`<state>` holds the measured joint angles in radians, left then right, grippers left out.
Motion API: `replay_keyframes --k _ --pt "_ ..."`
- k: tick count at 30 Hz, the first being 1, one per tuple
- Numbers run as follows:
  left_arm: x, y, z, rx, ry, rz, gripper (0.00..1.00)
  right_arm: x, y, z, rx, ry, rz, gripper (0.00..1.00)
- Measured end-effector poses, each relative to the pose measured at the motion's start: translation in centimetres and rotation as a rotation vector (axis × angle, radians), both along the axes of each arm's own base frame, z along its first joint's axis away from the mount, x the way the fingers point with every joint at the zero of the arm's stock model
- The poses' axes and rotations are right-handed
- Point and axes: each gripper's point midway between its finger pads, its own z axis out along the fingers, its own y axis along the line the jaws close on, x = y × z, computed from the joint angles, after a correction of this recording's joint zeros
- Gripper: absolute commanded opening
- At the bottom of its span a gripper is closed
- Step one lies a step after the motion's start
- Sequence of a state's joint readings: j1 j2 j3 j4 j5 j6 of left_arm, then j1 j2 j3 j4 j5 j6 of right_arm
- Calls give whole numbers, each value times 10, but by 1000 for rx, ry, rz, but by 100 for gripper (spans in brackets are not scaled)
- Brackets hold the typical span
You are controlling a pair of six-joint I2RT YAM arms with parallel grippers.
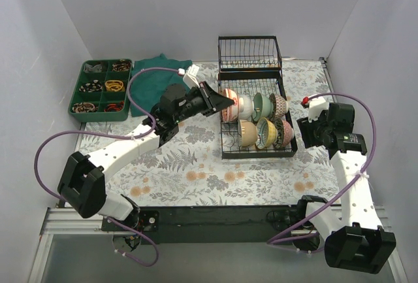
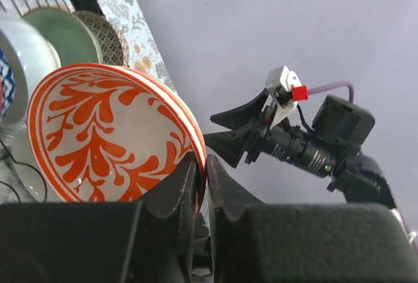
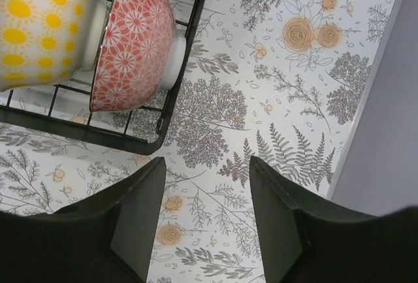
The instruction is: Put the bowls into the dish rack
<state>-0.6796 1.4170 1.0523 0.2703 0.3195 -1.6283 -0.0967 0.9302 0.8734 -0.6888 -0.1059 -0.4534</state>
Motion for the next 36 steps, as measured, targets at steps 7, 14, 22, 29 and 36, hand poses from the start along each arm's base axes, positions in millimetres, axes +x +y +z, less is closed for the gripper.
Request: replay_keyframes --k 7,14,22,29,36 --pt "4 7 -60 -44 252 62 0 -2 -2 -10 -16 47 11 62" --pt "5 12 -103 -63 363 63 0 3 -6 -17 -32 94 12 62" --pt "2 8 -104 -93 349 8 0 4 -7 -17 -36 95 16 62" --pt "-3 3 -111 -97 351 -50 0 0 -10 -23 -35 112 6 61" --pt "-15 4 -146 -68 423 -73 0 0 -11 -24 -34 114 2 61"
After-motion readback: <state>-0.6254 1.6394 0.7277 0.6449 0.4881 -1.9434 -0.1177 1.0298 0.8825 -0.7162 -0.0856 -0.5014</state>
